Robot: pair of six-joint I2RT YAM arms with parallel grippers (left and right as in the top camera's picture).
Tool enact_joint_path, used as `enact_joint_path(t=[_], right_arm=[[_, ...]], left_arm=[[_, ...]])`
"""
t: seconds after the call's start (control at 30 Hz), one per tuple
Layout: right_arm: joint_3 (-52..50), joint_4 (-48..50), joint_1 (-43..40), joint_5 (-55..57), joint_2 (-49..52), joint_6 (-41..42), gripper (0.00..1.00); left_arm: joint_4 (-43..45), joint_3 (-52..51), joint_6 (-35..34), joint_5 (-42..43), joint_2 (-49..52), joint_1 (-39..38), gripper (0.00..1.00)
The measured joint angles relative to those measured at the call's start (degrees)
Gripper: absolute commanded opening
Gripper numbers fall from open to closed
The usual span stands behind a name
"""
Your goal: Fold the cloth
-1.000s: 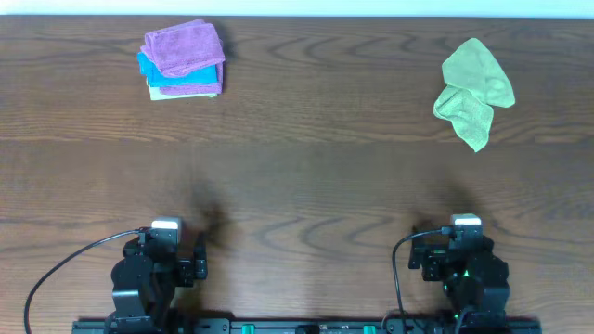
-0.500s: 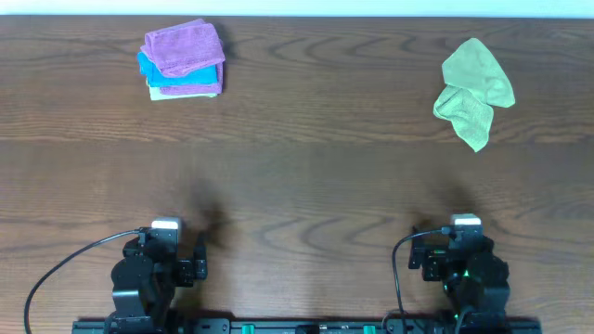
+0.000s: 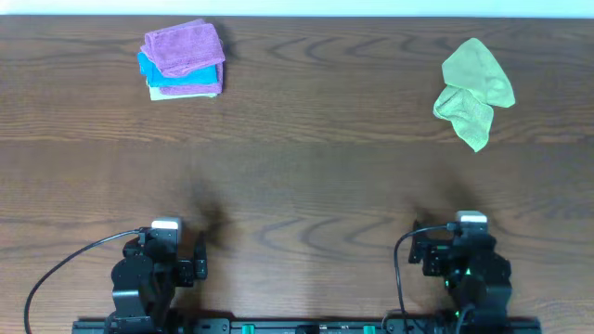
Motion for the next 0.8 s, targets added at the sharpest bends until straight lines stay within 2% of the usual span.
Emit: enact_joint_path(t=[0.17, 0.4, 0.63, 0.8], right_arm=[[11.0, -0.8, -2.8, -0.2, 14.0, 5.1, 0.99], [41.8, -6.2, -7.7, -0.4, 43.2, 8.5, 0.99], [75.0, -18.0, -10.0, 1.1, 71.5, 9.3, 0.99], [88.7, -20.6, -14.1, 1.4, 85.9, 9.1, 0.99]], left_arm=[[-0.1, 0.0, 0.0, 0.0, -0.1, 0.0, 0.95], [0.0, -0.2, 0.0, 0.0, -0.1, 0.0, 0.95], [0.0, -0.2, 0.0, 0.0, -0.1, -0.1, 0.95], [0.0, -0.2, 0.0, 0.0, -0.1, -0.1, 0.95]])
